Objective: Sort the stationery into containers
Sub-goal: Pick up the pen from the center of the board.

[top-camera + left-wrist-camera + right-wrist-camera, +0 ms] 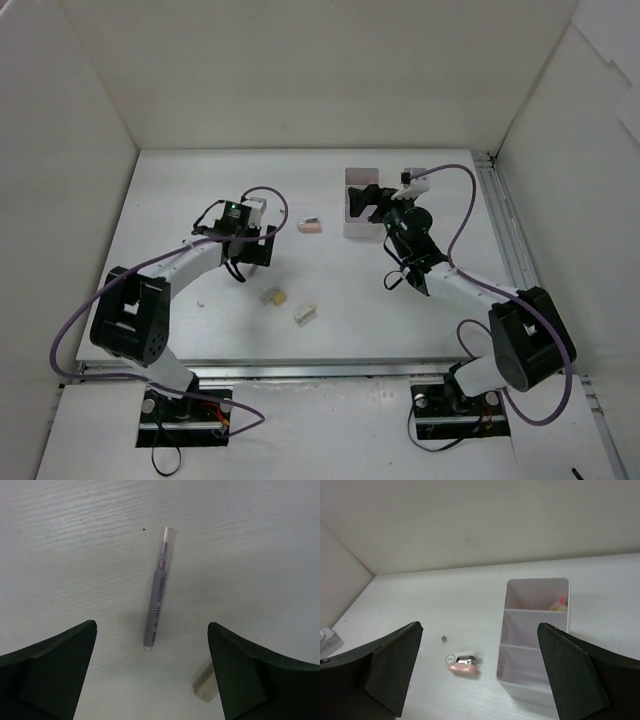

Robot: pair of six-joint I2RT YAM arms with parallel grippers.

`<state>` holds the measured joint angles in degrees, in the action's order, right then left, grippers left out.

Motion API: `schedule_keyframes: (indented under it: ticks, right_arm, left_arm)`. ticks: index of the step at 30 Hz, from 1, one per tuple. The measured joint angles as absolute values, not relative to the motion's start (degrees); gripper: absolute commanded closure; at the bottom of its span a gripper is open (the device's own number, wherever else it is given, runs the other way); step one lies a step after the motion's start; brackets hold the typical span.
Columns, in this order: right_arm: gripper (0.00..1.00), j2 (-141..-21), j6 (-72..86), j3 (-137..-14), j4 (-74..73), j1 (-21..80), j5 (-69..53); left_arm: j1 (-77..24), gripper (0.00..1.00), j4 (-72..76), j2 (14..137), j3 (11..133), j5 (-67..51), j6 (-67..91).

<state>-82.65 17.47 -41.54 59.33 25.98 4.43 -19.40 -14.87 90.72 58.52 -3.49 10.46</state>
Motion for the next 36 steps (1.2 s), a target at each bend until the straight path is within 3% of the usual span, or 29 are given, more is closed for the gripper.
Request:
schedule_keyframes:
  ticks: [9,14,18,21,22,25,27,36]
  right_arm:
    - [0.02,-74.67,20.8,-37.95,51.96,26.0,3.51]
    - [0.02,-71.31,21.02,-37.06,51.51,25.98,3.6]
    - [0.02,-70.67,21.04,-36.18,50.96,26.0,3.62]
    - [0.02,-69.89,21.04,-35.46,50.02,25.98,3.64]
    - [0.02,-69.52,21.04,-35.27,49.69,25.98,3.64]
    - [0.02,-68.27,21.04,-35.11,49.25,25.98,3.66]
    - [0.02,-67.42,21.06,-35.11,49.21,25.98,3.68]
    - [0.02,-64.34,21.15,-34.17,48.36,25.98,3.6]
  left_arm:
    - [-19.62,0.3,-14.24,97.54,61.1,-7.62,10.31]
    - [-20.32,0.49,-14.61,100.82,62.5,-6.33,11.09]
    - [-21.32,0.52,-14.68,102.54,63.11,-5.32,11.18]
    - [-21.74,0.6,-14.68,102.67,63.18,-4.73,11.29]
    - [-21.8,0.64,-14.68,102.72,63.2,-4.56,11.33]
    - [-21.8,0.89,-14.61,102.78,63.2,-4.45,11.7]
    - [-21.76,1.0,-14.59,102.96,63.35,-4.47,11.92]
    - [-21.76,1.0,-14.35,102.78,63.7,-5.67,12.1]
